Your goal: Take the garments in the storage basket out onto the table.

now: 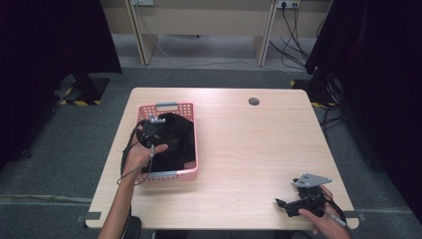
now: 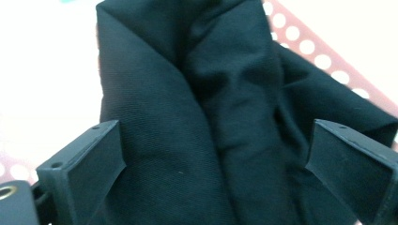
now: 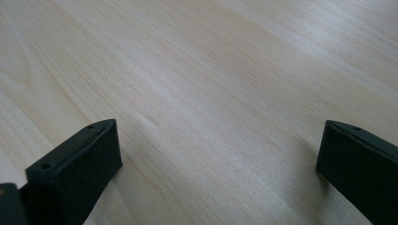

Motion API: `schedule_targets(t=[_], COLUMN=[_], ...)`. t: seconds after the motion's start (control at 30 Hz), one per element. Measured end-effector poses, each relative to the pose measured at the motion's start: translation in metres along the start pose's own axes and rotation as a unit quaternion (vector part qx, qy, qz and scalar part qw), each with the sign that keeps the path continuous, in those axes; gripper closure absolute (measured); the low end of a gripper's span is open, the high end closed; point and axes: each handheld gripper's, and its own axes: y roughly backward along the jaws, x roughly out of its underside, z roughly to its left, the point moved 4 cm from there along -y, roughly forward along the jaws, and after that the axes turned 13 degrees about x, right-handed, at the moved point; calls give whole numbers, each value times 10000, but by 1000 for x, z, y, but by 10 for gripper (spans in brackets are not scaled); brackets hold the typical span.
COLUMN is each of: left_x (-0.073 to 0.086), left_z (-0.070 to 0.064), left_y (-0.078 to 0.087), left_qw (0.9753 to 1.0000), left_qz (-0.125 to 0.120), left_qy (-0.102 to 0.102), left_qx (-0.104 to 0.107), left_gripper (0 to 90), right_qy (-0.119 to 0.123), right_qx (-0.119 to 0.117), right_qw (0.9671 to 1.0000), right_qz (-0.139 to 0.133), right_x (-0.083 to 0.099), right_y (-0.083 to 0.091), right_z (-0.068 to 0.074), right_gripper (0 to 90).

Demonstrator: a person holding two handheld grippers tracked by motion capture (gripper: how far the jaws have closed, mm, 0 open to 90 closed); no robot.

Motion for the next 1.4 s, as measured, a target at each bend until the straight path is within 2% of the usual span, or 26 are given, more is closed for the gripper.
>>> schedule_targets(t=[0.2, 0.23, 0.37, 0.77, 0.9, 0.93, 1.0, 1.2, 1.4], left_x=[1, 3, 7, 10, 12, 15, 18, 20, 21], left_z=[4, 3, 4, 9, 10, 10, 9, 10, 9], left_y=[-4, -9, -18, -34, -36, -40, -44, -48, -48], left_qw=[9999, 9999, 9996, 9988, 9984, 9977, 9971, 9966, 9969], left_qz=[-4, 102, 242, 442, 533, 659, 753, 802, 763], left_qy=[54, 65, 79, 209, 192, 155, 130, 171, 125], left_qx=[-108, -61, -82, -25, -10, 4, 21, 50, 108], left_gripper=[35, 32, 30, 28, 21, 19, 15, 6, 1], right_qy=[4, 4, 7, -1, -1, -1, -1, 0, -1], right_qx=[-3, -4, -6, -8, -8, -7, -8, -8, -8], right_qw=[10000, 10000, 10000, 10000, 10000, 10000, 10000, 10000, 10000], right_qz=[0, 0, 0, 5, 5, 6, 5, 4, 6], right_x=[0, 0, 0, 0, -1, -1, -1, -1, -1], right_y=[0, 0, 0, -1, -1, -1, -1, -1, -1], right_z=[0, 0, 0, 0, 0, 0, 0, 0, 0], right_gripper=[4, 4, 4, 3, 4, 4, 4, 4, 4])
